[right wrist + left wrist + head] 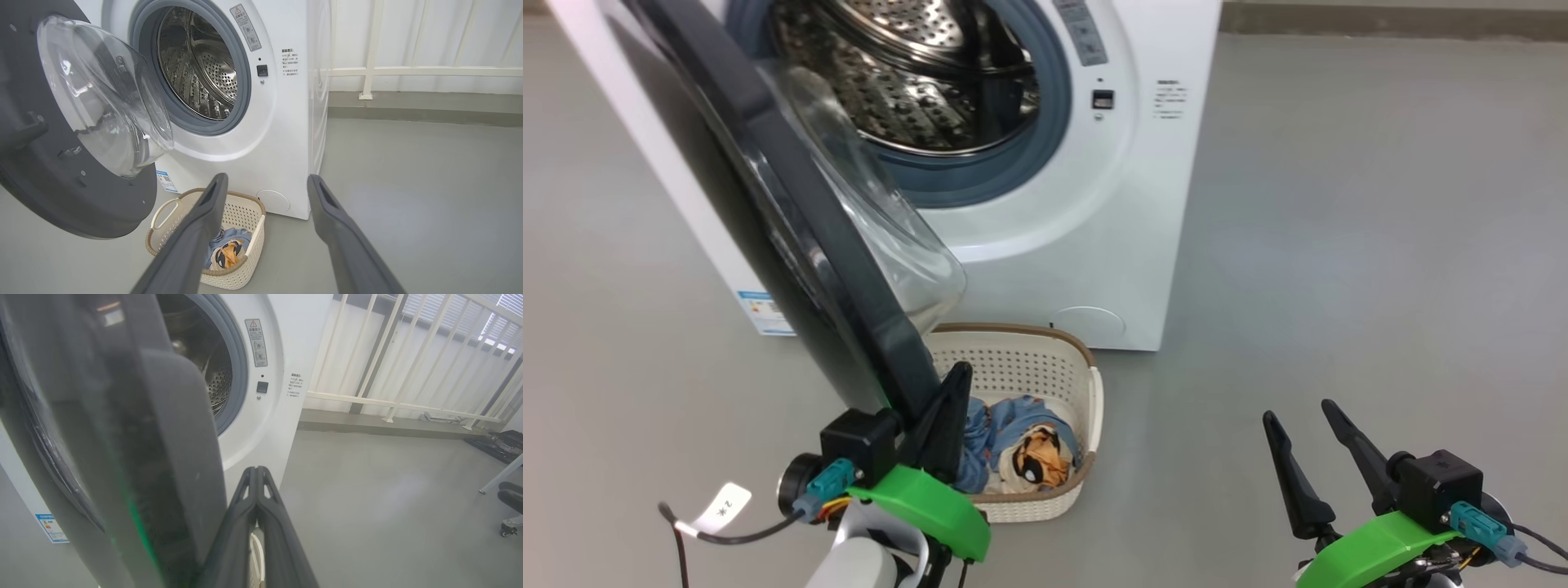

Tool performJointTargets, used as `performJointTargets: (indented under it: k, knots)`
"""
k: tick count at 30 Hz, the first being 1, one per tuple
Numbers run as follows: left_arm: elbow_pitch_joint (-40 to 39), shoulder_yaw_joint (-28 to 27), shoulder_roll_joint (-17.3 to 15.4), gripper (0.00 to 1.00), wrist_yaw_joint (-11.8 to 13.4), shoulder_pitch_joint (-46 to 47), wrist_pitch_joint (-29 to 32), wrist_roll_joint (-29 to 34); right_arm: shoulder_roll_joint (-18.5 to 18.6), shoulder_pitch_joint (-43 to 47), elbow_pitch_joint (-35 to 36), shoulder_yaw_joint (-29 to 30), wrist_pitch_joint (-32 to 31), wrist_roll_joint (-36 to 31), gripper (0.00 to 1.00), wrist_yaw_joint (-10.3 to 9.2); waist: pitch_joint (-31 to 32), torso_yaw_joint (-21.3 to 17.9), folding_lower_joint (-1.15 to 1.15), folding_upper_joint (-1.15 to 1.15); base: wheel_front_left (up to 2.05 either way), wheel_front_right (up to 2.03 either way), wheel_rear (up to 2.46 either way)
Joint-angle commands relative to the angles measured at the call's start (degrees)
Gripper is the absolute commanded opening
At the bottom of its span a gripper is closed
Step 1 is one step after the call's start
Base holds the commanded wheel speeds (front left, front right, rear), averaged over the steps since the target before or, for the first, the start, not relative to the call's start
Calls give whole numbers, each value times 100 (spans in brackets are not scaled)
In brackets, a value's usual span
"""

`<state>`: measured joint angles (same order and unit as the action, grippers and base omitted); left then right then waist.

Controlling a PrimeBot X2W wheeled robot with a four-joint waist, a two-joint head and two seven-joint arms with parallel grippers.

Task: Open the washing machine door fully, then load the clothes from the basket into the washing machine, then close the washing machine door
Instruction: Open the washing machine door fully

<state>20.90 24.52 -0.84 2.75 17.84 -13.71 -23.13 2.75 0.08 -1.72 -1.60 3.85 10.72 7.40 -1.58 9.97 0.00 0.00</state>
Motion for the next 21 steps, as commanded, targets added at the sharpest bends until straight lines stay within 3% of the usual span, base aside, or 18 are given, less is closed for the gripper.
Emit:
performJointTargets:
  k: [1,21]
  knots:
    - [-79,-345,-277,0,116,126,-53,-82,13,-74,170,-170,-1,37,100,9,53,100,0,0,0,0,0]
    - [-366,-272,-403,0,248,-146,86,-155,13,9,121,-153,33,130,100,9,165,944,0,0,0,0,0]
